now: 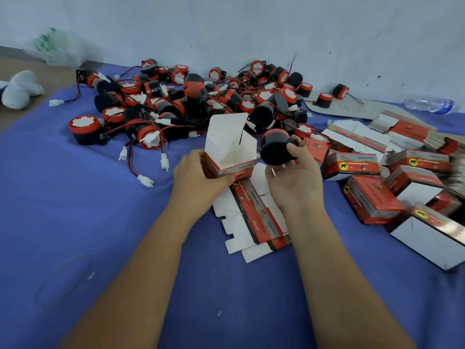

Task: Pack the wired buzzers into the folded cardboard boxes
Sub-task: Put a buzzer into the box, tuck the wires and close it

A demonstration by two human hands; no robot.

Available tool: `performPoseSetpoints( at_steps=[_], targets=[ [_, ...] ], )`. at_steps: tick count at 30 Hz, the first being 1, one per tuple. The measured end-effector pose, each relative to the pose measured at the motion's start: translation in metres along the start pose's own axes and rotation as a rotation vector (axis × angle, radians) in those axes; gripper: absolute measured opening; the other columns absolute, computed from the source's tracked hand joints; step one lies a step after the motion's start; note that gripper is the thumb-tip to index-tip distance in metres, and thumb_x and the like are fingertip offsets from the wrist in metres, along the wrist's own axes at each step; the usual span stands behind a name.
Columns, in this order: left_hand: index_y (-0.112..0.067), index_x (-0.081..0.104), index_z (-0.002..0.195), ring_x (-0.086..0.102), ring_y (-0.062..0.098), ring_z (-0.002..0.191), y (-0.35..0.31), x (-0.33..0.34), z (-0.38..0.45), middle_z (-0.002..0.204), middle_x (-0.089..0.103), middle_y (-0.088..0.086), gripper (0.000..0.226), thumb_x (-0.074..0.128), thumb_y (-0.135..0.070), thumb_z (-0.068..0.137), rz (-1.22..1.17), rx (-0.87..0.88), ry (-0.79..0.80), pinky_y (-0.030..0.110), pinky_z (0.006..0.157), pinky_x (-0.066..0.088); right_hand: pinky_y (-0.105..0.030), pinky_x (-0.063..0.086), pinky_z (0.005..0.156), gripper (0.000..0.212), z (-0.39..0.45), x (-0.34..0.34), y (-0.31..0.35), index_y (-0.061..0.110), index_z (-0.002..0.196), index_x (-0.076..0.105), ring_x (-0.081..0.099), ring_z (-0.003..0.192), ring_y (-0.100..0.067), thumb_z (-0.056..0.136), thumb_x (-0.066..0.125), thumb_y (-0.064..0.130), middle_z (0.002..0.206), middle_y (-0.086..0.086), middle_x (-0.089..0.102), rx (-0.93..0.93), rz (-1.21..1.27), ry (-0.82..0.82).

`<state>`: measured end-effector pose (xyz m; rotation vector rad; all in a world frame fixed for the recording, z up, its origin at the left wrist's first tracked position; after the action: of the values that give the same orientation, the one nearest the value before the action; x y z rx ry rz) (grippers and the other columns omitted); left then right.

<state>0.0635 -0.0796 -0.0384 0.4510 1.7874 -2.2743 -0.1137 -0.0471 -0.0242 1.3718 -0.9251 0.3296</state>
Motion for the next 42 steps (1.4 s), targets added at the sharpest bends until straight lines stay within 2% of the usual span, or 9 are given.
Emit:
performPoseSetpoints(
  at_steps=[5,8,11,18,23,25,32,38,42],
  targets=[
    [-0.023,0.057,0.121,0.055,0.018,0.112,0.0,0.001,0.0,0.121,0.06,0.0,0.051,0.081,-0.031,0.077,0.065,0.025,0.043,0.039,0.093,0.05,-0.034,0.052,0.085,0.022,-0.003,0.002,0.002,0.015,0.094,0.053,0.064,0.105,-0.027,0.08,0.07,0.016,0.103,-0.008,0.065,-0.054,0.017,0.007],
    [-0.032,0.054,0.117,0.057,-0.005,0.101,0.001,0.0,0.001,0.11,0.061,-0.016,0.047,0.081,-0.026,0.078,0.051,0.053,0.035,0.013,0.08,0.047,-0.036,0.053,0.088,0.028,-0.004,0.009,0.007,0.015,0.084,0.047,0.062,0.094,-0.024,0.085,0.061,-0.01,0.091,-0.006,0.058,-0.26,-0.202,-0.043],
    [-0.04,0.048,0.112,0.049,-0.029,0.085,-0.001,0.0,0.001,0.098,0.055,-0.031,0.051,0.082,-0.022,0.078,0.008,0.062,0.044,-0.004,0.065,0.038,-0.023,0.053,0.083,0.033,-0.01,0.019,0.013,0.016,0.094,0.05,0.065,0.086,-0.009,0.078,0.065,-0.009,0.09,0.001,0.063,-0.452,-0.414,-0.011],
    [-0.038,0.053,0.11,0.06,-0.013,0.088,-0.002,0.004,0.001,0.101,0.064,-0.018,0.049,0.083,-0.025,0.074,-0.054,0.095,0.149,0.004,0.069,0.045,-0.044,0.049,0.095,0.048,-0.028,0.044,0.001,0.022,0.109,0.052,0.057,0.11,-0.021,0.071,0.068,-0.001,0.113,-0.008,0.056,-0.745,-0.947,0.27],
    [-0.028,0.056,0.118,0.061,-0.004,0.099,0.004,-0.001,0.005,0.112,0.065,-0.012,0.051,0.083,-0.018,0.076,-0.069,0.098,0.22,0.003,0.074,0.044,-0.055,0.006,0.115,0.044,-0.028,0.036,-0.001,0.024,0.112,0.064,0.036,0.133,-0.003,0.072,0.069,0.006,0.103,0.039,0.045,-0.862,-1.376,0.186],
    [-0.034,0.055,0.113,0.058,-0.009,0.101,0.005,-0.006,0.006,0.111,0.064,-0.016,0.051,0.084,-0.017,0.075,-0.059,0.111,0.214,0.001,0.076,0.043,-0.057,0.003,0.115,0.039,-0.025,0.033,0.002,0.026,0.11,0.065,0.027,0.141,-0.008,0.075,0.064,0.01,0.098,0.044,0.041,-0.831,-1.416,0.196],
    [-0.037,0.054,0.116,0.06,-0.002,0.104,0.01,-0.007,0.009,0.115,0.064,-0.015,0.055,0.085,-0.017,0.075,-0.062,0.056,0.264,0.008,0.077,0.047,-0.055,0.016,0.109,0.03,-0.028,0.028,0.001,0.025,0.104,0.07,0.032,0.133,-0.024,0.074,0.065,0.024,0.132,-0.003,0.053,-0.975,-1.616,0.099],
    [-0.037,0.053,0.115,0.059,-0.001,0.105,0.011,-0.006,0.01,0.115,0.063,-0.017,0.054,0.085,-0.023,0.074,-0.062,0.028,0.254,0.017,0.085,0.045,-0.048,0.02,0.107,0.009,-0.031,0.031,0.004,0.016,0.084,0.07,0.045,0.127,-0.029,0.078,0.067,0.021,0.127,-0.007,0.059,-1.094,-1.746,0.027],
    [-0.043,0.051,0.107,0.058,-0.001,0.105,0.011,-0.005,0.009,0.112,0.063,-0.017,0.051,0.085,-0.026,0.073,-0.06,0.03,0.252,0.015,0.083,0.044,-0.047,0.017,0.108,0.02,-0.033,0.036,-0.001,0.011,0.084,0.072,0.049,0.126,-0.027,0.085,0.059,0.026,0.126,-0.008,0.062,-1.117,-1.894,-0.005]
  ],
)
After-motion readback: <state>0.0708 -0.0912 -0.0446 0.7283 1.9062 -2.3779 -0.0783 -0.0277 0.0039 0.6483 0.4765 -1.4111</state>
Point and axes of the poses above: each hand's wrist, its own z-axis towards the middle knuckle, its own x-axis out of the palm, y = z × x, the point moved 4 cm from there along z, towards the middle knuckle
